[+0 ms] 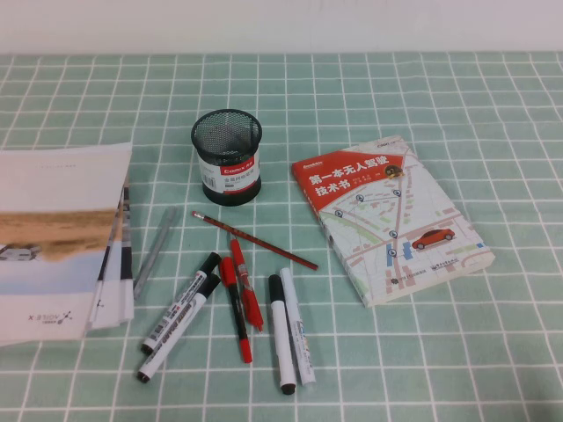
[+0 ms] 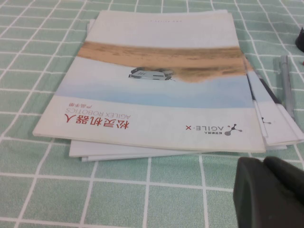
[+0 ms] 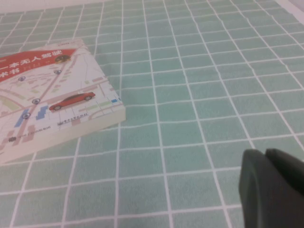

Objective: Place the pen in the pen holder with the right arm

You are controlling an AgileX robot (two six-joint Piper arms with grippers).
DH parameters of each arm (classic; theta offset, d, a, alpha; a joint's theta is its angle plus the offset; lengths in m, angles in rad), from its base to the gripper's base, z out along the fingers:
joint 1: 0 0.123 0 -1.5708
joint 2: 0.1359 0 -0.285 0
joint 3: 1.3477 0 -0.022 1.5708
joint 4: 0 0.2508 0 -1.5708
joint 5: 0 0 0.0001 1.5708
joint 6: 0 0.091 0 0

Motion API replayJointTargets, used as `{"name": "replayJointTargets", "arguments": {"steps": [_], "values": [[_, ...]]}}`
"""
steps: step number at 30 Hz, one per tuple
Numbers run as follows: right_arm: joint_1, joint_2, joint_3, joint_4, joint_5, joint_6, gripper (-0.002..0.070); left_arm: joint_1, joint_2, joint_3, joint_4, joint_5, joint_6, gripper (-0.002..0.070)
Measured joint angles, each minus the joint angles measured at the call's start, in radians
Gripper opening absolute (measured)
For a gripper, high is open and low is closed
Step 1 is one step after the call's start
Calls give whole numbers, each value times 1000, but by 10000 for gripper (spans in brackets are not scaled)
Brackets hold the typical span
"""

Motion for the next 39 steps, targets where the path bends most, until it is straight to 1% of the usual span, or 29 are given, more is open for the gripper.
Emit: {"name": "replayJointTargets", "arguments": {"steps": [7, 17, 24, 28, 34, 36, 39], "values": [[0, 0, 0, 0, -23, 0, -19, 0, 0, 0, 0, 0, 0, -4], [0, 0, 0, 20, -150, 0, -19, 0, 0, 0, 0, 0, 0, -4], [0, 0, 0, 121, -205, 0, -19, 0, 0, 0, 0, 0, 0, -4], [0, 0, 0, 269, -208, 0, -19, 0, 0, 0, 0, 0, 0, -4], [0, 0, 0, 382, -233, 0, -19, 0, 0, 0, 0, 0, 0, -4], [0, 0, 0, 414, -220, 0, -19, 0, 0, 0, 0, 0, 0, -4], [0, 9, -30, 456, -140, 0, -19, 0, 0, 0, 0, 0, 0, -4]]}}
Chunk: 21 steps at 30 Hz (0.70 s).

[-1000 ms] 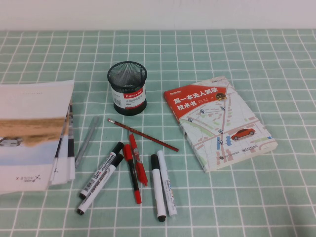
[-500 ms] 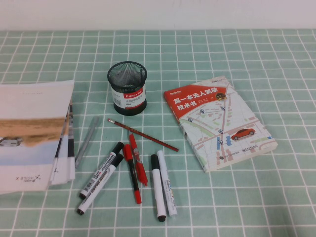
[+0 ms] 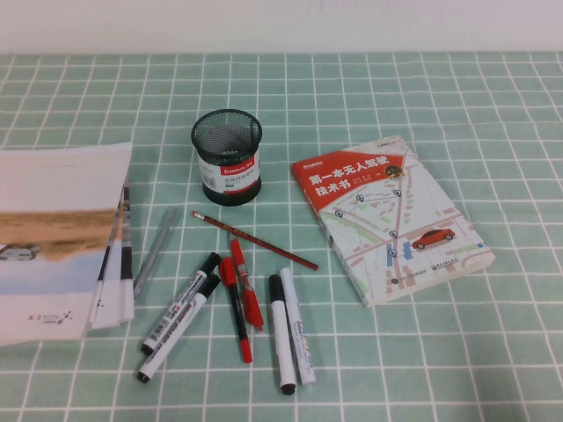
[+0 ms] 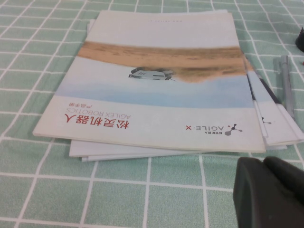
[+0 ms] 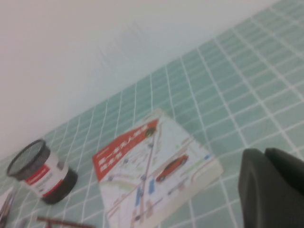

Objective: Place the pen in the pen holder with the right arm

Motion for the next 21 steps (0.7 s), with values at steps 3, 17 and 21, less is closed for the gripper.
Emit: {"name": "replayJointTargets", "arguments": {"steps": [3, 17, 21], "values": [[0, 68, -77, 35, 83, 0, -19, 0, 0, 0, 0, 0, 0, -4], [0, 652, -603, 44, 692, -218, -19, 0, 0, 0, 0, 0, 0, -4], [27, 834, -701, 65, 721, -292, -19, 0, 0, 0, 0, 0, 0, -4]]}}
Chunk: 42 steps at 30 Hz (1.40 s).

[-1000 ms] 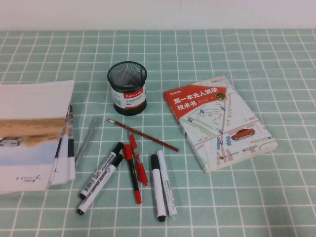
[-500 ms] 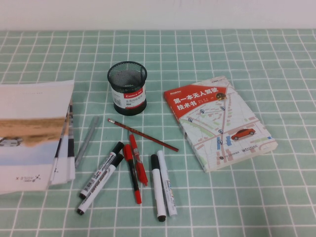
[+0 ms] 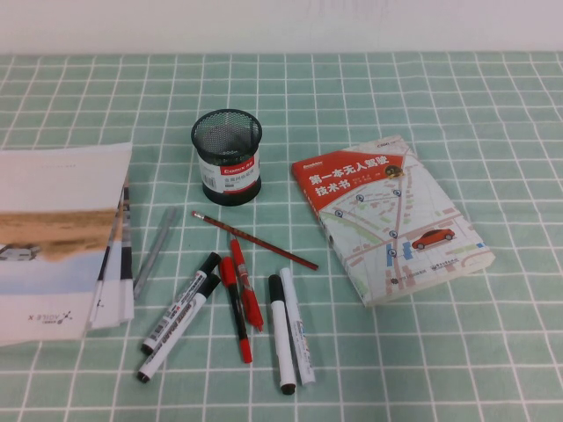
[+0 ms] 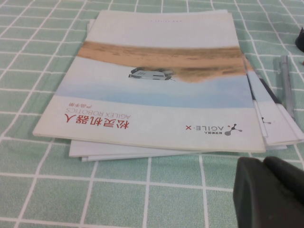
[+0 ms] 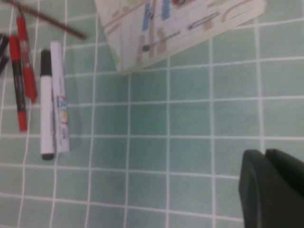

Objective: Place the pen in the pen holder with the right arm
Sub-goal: Pick up the pen on the table

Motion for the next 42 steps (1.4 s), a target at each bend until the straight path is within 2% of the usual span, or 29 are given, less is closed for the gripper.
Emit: {"name": "replayJointTargets", "arguments": {"steps": [6, 13, 20, 25, 34, 42], "values": [[166, 263, -126, -32, -1, 26, -19, 0, 0, 0, 0, 0, 0, -4], [431, 531, -296, -168, -11, 182, -19, 0, 0, 0, 0, 0, 0, -4], [600, 768, -496, -225, -25, 273, -19, 0, 0, 0, 0, 0, 0, -4], [660, 930, -643, -243, 25, 304, 6, 0, 0, 0, 0, 0, 0, -4], [671, 1090, -760, -270, 60, 365, 206, 0, 0, 0, 0, 0, 0, -4], [679, 1153, -765, -274, 12, 372, 232, 0, 0, 0, 0, 0, 0, -4]]}}
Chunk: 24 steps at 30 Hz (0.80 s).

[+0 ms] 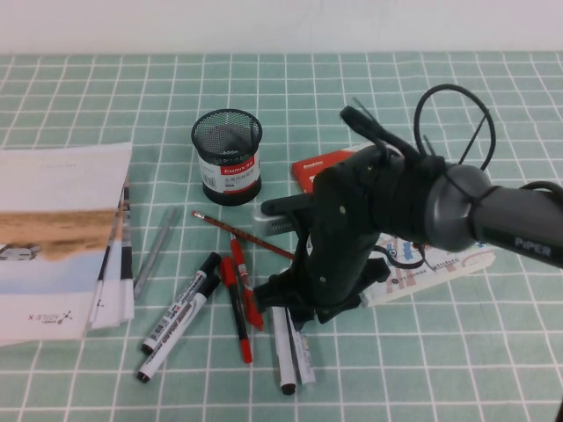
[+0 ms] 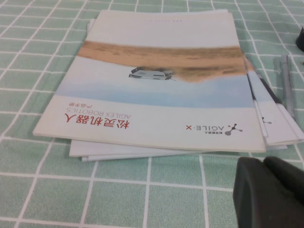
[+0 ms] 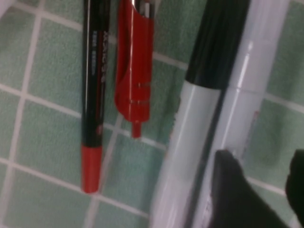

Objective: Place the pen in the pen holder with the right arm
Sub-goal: Pick up the pen on the table

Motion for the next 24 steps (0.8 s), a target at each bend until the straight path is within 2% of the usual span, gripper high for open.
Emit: {"name": "replayJointTargets", "arguments": {"steps": [14, 17, 20, 24], "values": [[11, 67, -64, 2, 27, 0, 230, 0, 0, 0, 0, 0, 0, -4], [11, 74, -72, -3, 40, 0, 195, 0, 0, 0, 0, 0, 0, -4], [11, 76, -74, -12, 51, 0, 117, 0, 0, 0, 0, 0, 0, -4], [11, 74, -74, -25, 58, 0, 114, 0, 0, 0, 0, 0, 0, -4]]}}
